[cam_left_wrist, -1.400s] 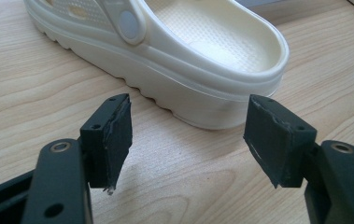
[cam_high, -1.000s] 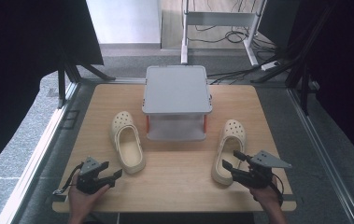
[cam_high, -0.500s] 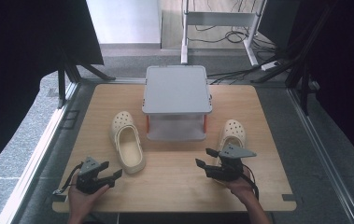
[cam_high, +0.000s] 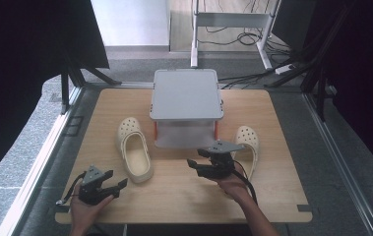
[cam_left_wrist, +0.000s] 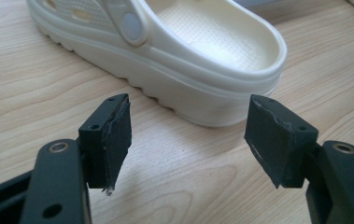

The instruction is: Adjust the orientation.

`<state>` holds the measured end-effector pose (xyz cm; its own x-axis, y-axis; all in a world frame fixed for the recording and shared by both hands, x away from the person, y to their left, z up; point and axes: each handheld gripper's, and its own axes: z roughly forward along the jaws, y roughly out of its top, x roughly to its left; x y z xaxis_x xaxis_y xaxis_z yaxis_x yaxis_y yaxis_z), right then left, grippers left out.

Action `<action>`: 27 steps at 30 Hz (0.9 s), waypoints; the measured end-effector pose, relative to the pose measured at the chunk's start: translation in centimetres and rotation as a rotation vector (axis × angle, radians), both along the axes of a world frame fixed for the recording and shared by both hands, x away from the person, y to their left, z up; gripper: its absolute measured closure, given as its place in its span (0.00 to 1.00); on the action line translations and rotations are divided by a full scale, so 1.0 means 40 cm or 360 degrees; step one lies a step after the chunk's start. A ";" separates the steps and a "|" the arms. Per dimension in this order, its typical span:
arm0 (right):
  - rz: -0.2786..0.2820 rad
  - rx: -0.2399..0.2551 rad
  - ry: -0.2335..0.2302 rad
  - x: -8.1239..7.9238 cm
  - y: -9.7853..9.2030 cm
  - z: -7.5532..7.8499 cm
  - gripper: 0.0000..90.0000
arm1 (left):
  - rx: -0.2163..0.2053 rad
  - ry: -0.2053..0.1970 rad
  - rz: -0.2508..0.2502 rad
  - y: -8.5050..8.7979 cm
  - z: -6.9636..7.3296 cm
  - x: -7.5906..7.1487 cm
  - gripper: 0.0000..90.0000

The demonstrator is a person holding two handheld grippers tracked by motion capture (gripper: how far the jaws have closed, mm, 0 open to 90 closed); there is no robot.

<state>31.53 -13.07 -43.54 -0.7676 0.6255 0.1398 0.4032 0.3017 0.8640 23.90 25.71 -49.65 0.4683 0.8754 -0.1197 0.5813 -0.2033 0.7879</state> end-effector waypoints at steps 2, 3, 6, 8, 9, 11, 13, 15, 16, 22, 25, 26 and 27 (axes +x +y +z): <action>0.0008 -0.0004 0.0008 0.005 0.011 0.002 0.47 | -0.0025 0.0004 -0.0005 0.000 -0.001 0.001 0.36; 0.0022 -0.0012 0.0037 0.016 0.034 0.003 0.47 | -0.0036 0.0008 -0.0012 0.001 -0.004 0.002 0.36; 0.0043 -0.0036 0.0055 0.031 0.071 0.002 0.47 | -0.0040 0.0013 -0.0008 0.002 -0.005 0.001 0.36; 0.0052 -0.0042 0.0059 0.037 0.083 0.001 0.47 | -0.0038 0.0007 -0.0007 0.006 -0.005 0.003 0.36; 0.0060 -0.0052 0.0061 0.043 0.095 0.000 0.47 | -0.0042 0.0006 -0.0007 0.007 -0.004 0.003 0.36; 0.0076 -0.0079 0.0067 0.059 0.130 -0.002 0.47 | -0.0045 0.0006 -0.0006 0.008 -0.004 0.004 0.36; 0.0089 -0.0090 0.0071 0.068 0.154 -0.003 0.47 | -0.0052 0.0010 -0.0004 0.007 -0.005 0.004 0.36; 0.0100 -0.0094 0.0073 0.075 0.179 -0.005 0.47 | -0.0054 0.0015 -0.0004 0.005 -0.006 0.005 0.36; 0.0100 -0.0094 0.0073 0.075 0.179 -0.005 0.47 | -0.0048 0.0013 -0.0011 0.005 -0.007 0.006 0.36; 0.0128 -0.0148 0.0091 0.102 0.266 -0.033 0.47 | -0.0050 0.0029 -0.0023 0.001 -0.010 0.008 0.36; 0.0128 -0.0173 0.0104 0.114 0.293 -0.049 0.48 | -0.0062 0.0031 -0.0029 -0.001 -0.012 0.011 0.36; 0.0127 -0.0178 0.0109 0.119 0.300 -0.054 0.48 | -0.0062 0.0031 -0.0029 -0.001 -0.012 0.011 0.36; 0.0121 -0.0181 0.0117 0.123 0.306 -0.059 0.48 | -0.0065 0.0032 -0.0032 -0.002 -0.013 0.012 0.36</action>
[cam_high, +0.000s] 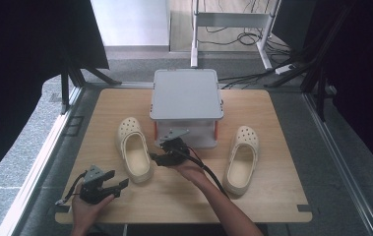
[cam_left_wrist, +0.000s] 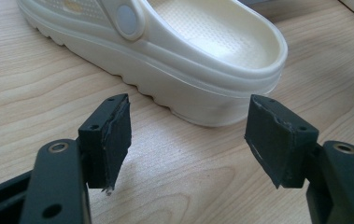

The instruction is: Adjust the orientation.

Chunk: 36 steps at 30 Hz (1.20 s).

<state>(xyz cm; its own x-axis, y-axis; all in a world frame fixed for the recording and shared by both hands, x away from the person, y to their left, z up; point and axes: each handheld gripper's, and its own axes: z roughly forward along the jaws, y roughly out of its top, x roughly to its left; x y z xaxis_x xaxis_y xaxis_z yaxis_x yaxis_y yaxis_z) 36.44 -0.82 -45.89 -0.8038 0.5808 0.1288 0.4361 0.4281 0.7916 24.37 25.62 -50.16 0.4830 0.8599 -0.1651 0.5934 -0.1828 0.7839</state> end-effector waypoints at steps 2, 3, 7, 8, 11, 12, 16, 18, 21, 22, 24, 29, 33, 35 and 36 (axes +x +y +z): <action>-0.0012 -0.0007 0.0005 0.009 0.012 -0.009 0.48 | 0.0007 -0.0004 -0.0005 0.000 -0.001 0.001 0.36; -0.0022 -0.0012 0.0004 0.013 0.018 -0.012 0.49 | 0.0008 -0.0002 -0.0006 0.000 0.000 0.002 0.36; -0.0029 -0.0019 -0.0004 0.022 0.035 -0.019 0.50 | 0.0006 -0.0001 -0.0005 0.003 0.001 0.002 0.36; -0.0034 -0.0018 -0.0004 0.025 0.042 -0.019 0.51 | 0.0004 -0.0002 0.0001 0.004 0.002 0.002 0.36; -0.0031 -0.0046 -0.0004 0.037 0.070 -0.020 0.51 | 0.0003 0.0004 0.0001 0.006 0.003 0.003 0.36; -0.0031 -0.0046 -0.0004 0.037 0.070 -0.020 0.51 | 0.0002 0.0006 0.0002 0.007 0.003 0.003 0.36; -0.0026 -0.0087 0.0000 0.048 0.101 -0.014 0.53 | 0.0000 0.0012 0.0007 0.008 0.002 0.003 0.36; -0.0021 -0.0116 0.0005 0.053 0.115 -0.010 0.54 | 0.0002 0.0014 0.0010 0.009 0.001 0.004 0.36; -0.0032 -0.0191 0.0026 0.066 0.140 -0.005 0.56 | 0.0003 0.0013 0.0007 0.012 0.002 0.004 0.36; -0.0039 -0.0210 0.0026 0.068 0.146 -0.005 0.56 | -0.0002 0.0011 0.0008 0.013 0.003 0.004 0.36; -0.0044 -0.0245 0.0023 0.073 0.157 -0.003 0.58 | -0.0001 0.0009 0.0007 0.015 0.003 0.004 0.36; -0.0047 -0.0335 0.0015 0.083 0.177 0.000 0.60 | -0.0004 0.0008 0.0008 0.016 0.004 0.004 0.36; -0.0029 -0.0414 0.0023 0.094 0.187 0.008 0.63 | -0.0006 0.0009 0.0009 0.017 0.003 0.005 0.36; -0.0017 -0.0447 0.0044 0.101 0.191 0.012 0.64 | -0.0007 0.0011 0.0007 0.017 0.003 0.005 0.36; -0.0011 -0.0480 0.0053 0.106 0.196 0.015 0.65 | -0.0008 0.0010 0.0007 0.017 0.003 0.005 0.36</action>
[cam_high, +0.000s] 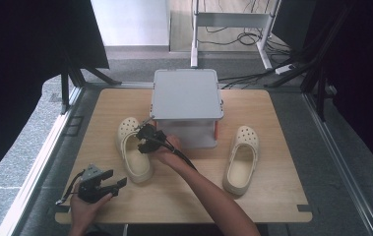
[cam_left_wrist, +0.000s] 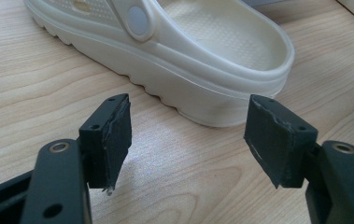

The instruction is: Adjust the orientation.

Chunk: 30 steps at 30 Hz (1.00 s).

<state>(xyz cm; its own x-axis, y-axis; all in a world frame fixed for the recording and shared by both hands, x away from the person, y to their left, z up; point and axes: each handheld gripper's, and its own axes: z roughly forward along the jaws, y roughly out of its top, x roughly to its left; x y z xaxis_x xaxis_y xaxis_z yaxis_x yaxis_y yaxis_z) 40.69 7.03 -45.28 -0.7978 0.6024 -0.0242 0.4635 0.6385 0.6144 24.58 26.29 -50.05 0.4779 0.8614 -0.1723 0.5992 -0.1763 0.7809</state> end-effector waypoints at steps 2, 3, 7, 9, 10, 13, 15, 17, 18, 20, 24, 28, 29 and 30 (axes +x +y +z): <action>0.0000 -0.0026 0.0015 0.004 0.007 0.001 0.66 | -0.0004 -0.0002 0.0001 0.000 0.000 -0.001 0.36; 0.0000 -0.0026 0.0015 0.004 0.007 0.001 0.66 | -0.0004 -0.0001 0.0002 0.001 0.001 -0.001 0.36; 0.0007 -0.0093 0.0029 0.015 0.024 -0.002 0.66 | -0.0002 -0.0002 0.0001 0.002 0.001 -0.001 0.36; 0.0010 -0.0116 0.0034 0.020 0.029 -0.004 0.67 | -0.0007 -0.0003 0.0003 0.004 0.000 0.000 0.36; 0.0010 -0.0116 0.0034 0.020 0.029 -0.004 0.67 | -0.0007 -0.0003 0.0003 0.004 0.000 0.000 0.36; 0.0015 -0.0133 0.0057 0.028 0.034 -0.004 0.69 | -0.0004 0.0000 0.0006 0.005 0.000 0.000 0.36; 0.0009 -0.0150 0.0075 0.031 0.039 -0.003 0.69 | -0.0006 0.0001 0.0007 0.005 0.000 0.000 0.36; 0.0011 -0.0171 0.0083 0.034 0.043 -0.001 0.70 | -0.0008 0.0001 0.0006 0.005 0.000 0.000 0.36; 0.0009 -0.0182 0.0092 0.035 0.046 0.000 0.70 | -0.0008 0.0001 0.0006 0.005 0.000 0.000 0.36; 0.0013 -0.0211 0.0106 0.039 0.052 0.002 0.70 | -0.0007 0.0002 0.0006 0.005 0.000 0.000 0.36; 0.0010 -0.0255 0.0098 0.040 0.058 0.001 0.72 | -0.0009 0.0002 0.0004 0.005 0.000 0.000 0.36; -0.0005 -0.0271 0.0142 0.045 0.059 0.003 0.76 | -0.0010 0.0003 0.0004 0.005 0.001 0.000 0.36; -0.0005 -0.0271 0.0142 0.045 0.059 0.003 0.76 | -0.0009 0.0003 0.0005 0.005 0.001 0.000 0.36; -0.0015 -0.0270 0.0169 0.048 0.060 0.004 0.78 | -0.0008 0.0002 0.0005 0.006 0.001 0.000 0.36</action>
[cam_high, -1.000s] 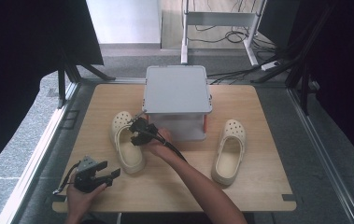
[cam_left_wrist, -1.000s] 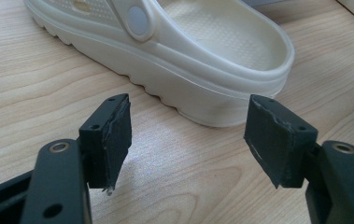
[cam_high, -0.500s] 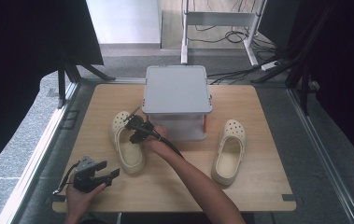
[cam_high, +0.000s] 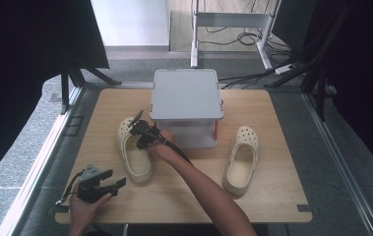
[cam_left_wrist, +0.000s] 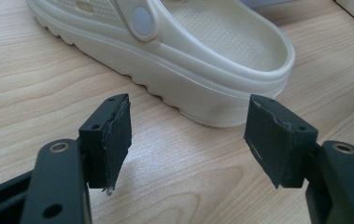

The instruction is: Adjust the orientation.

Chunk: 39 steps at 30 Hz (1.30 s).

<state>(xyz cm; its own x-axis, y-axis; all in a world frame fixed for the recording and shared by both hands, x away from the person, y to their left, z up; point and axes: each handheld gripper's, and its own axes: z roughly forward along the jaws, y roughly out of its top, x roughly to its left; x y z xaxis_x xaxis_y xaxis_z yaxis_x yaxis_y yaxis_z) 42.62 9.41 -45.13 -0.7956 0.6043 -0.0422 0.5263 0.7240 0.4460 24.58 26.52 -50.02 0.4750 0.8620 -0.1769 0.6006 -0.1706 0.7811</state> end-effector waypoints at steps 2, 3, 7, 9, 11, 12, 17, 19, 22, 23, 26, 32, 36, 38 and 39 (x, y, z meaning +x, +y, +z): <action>-0.0006 -0.0005 0.0009 0.001 0.000 0.001 0.79 | 0.0000 0.0002 0.0001 0.000 0.000 0.000 0.36; -0.0019 -0.0010 0.0002 0.001 0.001 0.002 0.80 | 0.0001 0.0002 0.0000 0.000 0.000 0.000 0.36; -0.0052 0.0067 -0.0013 0.008 -0.014 0.023 0.86 | 0.0001 -0.0006 0.0009 0.006 0.001 0.000 0.36; -0.0042 0.0055 -0.0040 0.005 -0.016 0.027 0.86 | 0.0000 -0.0008 0.0012 0.007 0.002 0.000 0.36; -0.0028 0.0070 -0.0036 -0.003 -0.020 0.036 0.86 | 0.0000 -0.0010 0.0013 0.009 0.003 -0.001 0.36; -0.0019 0.0072 -0.0039 -0.005 -0.022 0.038 0.86 | -0.0003 -0.0011 0.0014 0.009 0.003 -0.001 0.36; 0.0023 0.0097 -0.0065 -0.031 -0.044 0.053 0.86 | -0.0004 -0.0011 0.0014 0.010 0.004 -0.001 0.36; 0.0031 0.0101 -0.0060 -0.035 -0.049 0.055 0.87 | -0.0007 -0.0012 0.0019 0.010 0.004 -0.001 0.36; 0.0045 0.0121 -0.0066 -0.050 -0.065 0.062 0.87 | -0.0006 -0.0011 0.0021 0.010 0.004 -0.001 0.36; 0.0042 0.0132 -0.0058 -0.056 -0.071 0.066 0.87 | -0.0007 -0.0009 0.0023 0.010 0.004 -0.001 0.36; 0.0065 0.0179 -0.0063 -0.082 -0.100 0.079 0.86 | -0.0013 -0.0012 0.0026 0.011 0.005 -0.001 0.36; 0.0098 0.0222 -0.0052 -0.118 -0.144 0.087 0.87 | -0.0019 -0.0016 0.0023 0.012 0.006 -0.001 0.36; 0.0152 0.0272 -0.0032 -0.146 -0.196 0.083 0.87 | -0.0025 -0.0016 0.0029 0.014 0.009 -0.002 0.36; 0.0155 0.0274 -0.0032 -0.150 -0.207 0.082 0.87 | -0.0029 -0.0016 0.0031 0.014 0.009 -0.003 0.36; 0.0159 0.0279 -0.0027 -0.154 -0.216 0.081 0.87 | -0.0026 -0.0016 0.0030 0.014 0.009 -0.003 0.36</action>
<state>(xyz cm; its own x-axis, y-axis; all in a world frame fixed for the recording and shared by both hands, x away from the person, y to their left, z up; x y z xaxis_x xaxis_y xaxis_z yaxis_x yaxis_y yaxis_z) 36.45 0.76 -41.89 -0.8521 0.5217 0.0429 0.4470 0.6827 0.5780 24.48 27.09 -49.65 0.4607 0.8677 -0.1866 0.5957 -0.1465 0.7897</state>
